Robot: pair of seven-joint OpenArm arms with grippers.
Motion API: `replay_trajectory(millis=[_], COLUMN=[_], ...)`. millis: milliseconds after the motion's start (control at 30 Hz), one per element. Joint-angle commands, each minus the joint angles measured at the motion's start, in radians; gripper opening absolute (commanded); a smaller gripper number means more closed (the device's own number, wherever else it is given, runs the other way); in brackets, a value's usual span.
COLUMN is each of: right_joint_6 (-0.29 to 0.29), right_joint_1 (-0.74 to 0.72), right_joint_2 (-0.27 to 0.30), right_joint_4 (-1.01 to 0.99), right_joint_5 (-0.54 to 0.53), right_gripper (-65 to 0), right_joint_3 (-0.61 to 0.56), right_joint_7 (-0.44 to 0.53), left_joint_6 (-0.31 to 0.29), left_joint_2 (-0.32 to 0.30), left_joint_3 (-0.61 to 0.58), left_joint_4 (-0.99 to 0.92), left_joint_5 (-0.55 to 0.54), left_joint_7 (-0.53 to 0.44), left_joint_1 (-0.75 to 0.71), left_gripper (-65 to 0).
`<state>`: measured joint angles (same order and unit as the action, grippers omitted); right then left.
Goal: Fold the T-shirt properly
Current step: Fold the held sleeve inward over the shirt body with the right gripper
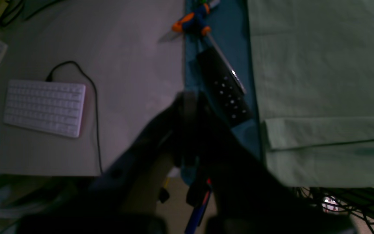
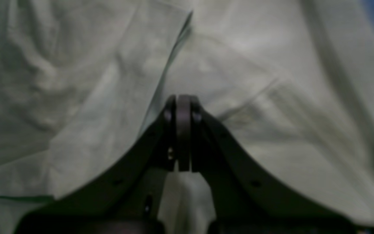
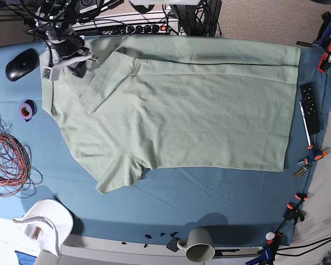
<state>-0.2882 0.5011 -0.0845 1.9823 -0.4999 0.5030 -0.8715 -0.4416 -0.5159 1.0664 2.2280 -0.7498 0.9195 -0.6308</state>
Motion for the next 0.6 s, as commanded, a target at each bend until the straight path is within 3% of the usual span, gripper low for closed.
replay_trajectory(millis=[0, 233, 567], right_joint_6=[-0.002, -0.003, -0.003], right_joint_1=[-0.005, -0.057, -0.082], right_joint_2=[-0.005, -0.007, -0.033], right_joint_4=[-0.009, -0.159, -0.169], right_joint_5=[-0.014, -0.042, -0.005], right_gripper=[-65.0, -65.0, -65.0], right_joint_3=[0.002, -0.098, -0.317], right_joint_7=[0.019, 0.016, 0.014], left_joint_6=[0.004, 0.004, 0.004], left_joint_2=[-0.019, -0.019, -0.019], left_joint_3=[0.01, 0.01, 0.01], left_joint_4=[0.011, 0.011, 0.011], left_joint_5=[-0.007, -0.007, -0.006], left_joint_7=[-0.023, -0.022, -0.022], left_joint_1=[-0.003, -0.003, -0.003], left_gripper=[-65.0, -65.0, -65.0])
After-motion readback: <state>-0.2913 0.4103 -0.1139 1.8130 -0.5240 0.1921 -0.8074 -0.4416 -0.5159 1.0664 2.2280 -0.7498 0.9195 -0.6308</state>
